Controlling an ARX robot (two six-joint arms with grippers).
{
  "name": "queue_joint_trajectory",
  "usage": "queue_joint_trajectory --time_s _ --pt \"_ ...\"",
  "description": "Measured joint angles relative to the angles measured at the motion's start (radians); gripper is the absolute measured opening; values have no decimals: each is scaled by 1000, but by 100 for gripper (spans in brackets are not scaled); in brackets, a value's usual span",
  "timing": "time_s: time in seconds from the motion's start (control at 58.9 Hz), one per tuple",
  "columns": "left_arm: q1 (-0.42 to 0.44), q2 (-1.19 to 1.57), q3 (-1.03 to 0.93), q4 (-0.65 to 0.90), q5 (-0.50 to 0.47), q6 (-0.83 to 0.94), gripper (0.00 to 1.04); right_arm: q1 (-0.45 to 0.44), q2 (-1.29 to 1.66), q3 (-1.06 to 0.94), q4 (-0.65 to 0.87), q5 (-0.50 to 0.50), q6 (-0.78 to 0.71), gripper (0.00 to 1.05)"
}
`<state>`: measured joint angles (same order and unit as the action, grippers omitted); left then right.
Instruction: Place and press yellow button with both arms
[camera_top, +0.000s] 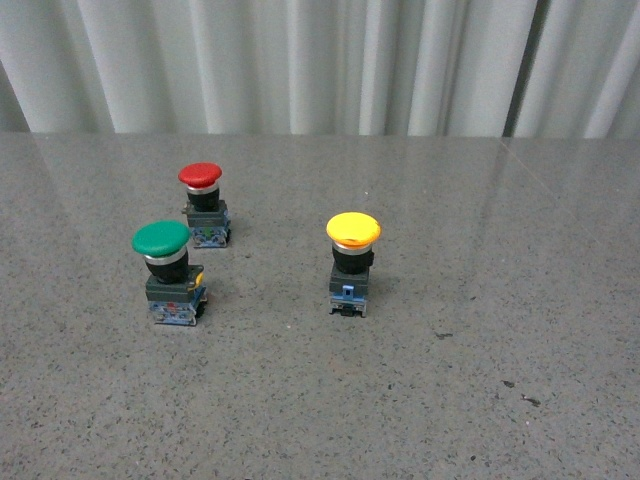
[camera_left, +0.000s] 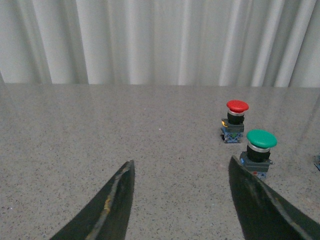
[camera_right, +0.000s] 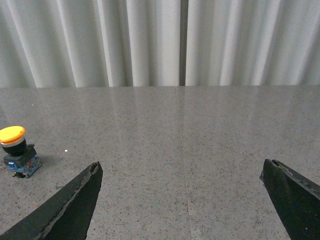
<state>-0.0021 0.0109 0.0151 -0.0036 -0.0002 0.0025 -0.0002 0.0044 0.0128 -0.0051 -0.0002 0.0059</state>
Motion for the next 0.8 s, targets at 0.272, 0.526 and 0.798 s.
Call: queue_joint_trajectory --time_s 0.272,0.526,0.798 --pt "0 0 0 0 0 1 100 0 1 0 -4 -1 2 98" --pt "0 0 0 -1 0 0 98 84 554 212 273 -61 124 98" --pt "0 0 0 0 0 0 98 288 1160 526 504 -58 124 98"
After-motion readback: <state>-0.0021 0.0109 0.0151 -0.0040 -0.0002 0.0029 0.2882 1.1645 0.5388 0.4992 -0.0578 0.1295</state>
